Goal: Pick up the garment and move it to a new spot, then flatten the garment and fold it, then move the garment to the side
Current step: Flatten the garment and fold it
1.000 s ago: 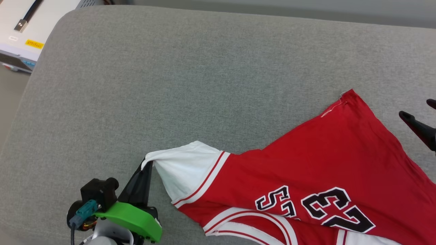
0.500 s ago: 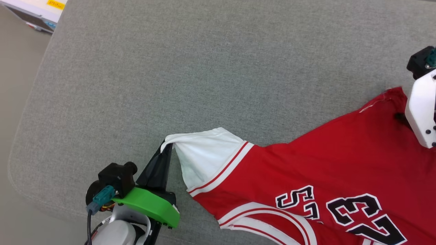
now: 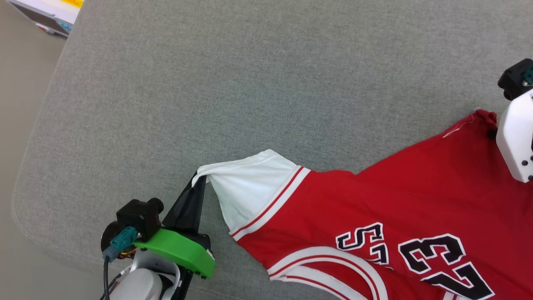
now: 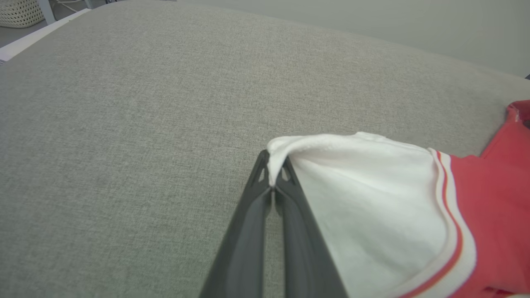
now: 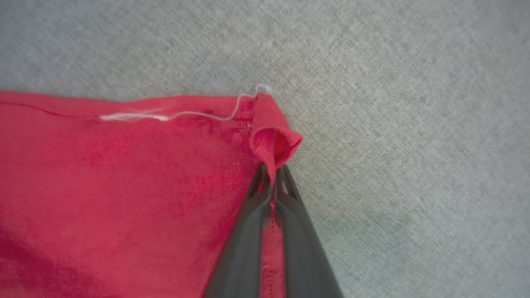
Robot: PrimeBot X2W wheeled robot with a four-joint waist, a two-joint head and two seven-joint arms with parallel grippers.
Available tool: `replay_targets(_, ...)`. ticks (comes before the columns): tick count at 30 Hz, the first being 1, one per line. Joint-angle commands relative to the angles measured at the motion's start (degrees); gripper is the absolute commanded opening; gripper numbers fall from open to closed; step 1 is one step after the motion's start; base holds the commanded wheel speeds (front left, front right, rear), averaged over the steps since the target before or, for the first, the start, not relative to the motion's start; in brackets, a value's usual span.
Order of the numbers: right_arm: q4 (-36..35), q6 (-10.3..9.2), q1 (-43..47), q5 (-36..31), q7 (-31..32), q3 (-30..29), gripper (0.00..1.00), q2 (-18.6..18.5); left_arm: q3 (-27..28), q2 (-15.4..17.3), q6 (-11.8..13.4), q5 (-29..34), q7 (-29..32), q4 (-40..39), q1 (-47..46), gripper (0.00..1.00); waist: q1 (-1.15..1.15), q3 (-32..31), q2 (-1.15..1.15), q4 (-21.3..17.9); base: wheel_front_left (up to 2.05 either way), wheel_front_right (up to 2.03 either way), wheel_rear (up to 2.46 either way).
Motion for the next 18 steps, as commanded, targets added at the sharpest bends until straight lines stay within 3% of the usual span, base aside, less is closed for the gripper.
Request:
replay_targets(1,0.6,0.02,1.2,0.6,-1.7,0.6,0.00,0.9,0.3,0.6,0.2,0.1,-0.4,0.0,0.1,0.00,0.00,-2.2,0.00,-1.4,0.00,0.00,0.00)
replay_targets(7,-2.6,0.02,1.5,2.2,-10.5,-3.0,0.00,0.3,0.9,2.9,0.7,0.5,0.6,-2.0,0.6,0.00,0.00,-7.1,0.00,-3.8,0.00,0.00,0.00)
replay_targets(18,-9.1,0.02,4.5,4.8,-18.4,-11.0,0.00,-1.3,3.7,8.7,1.1,2.1,5.3,-9.4,-5.9,0.00,0.00,-12.5,0.00,-8.2,0.00,0.00,0.00)
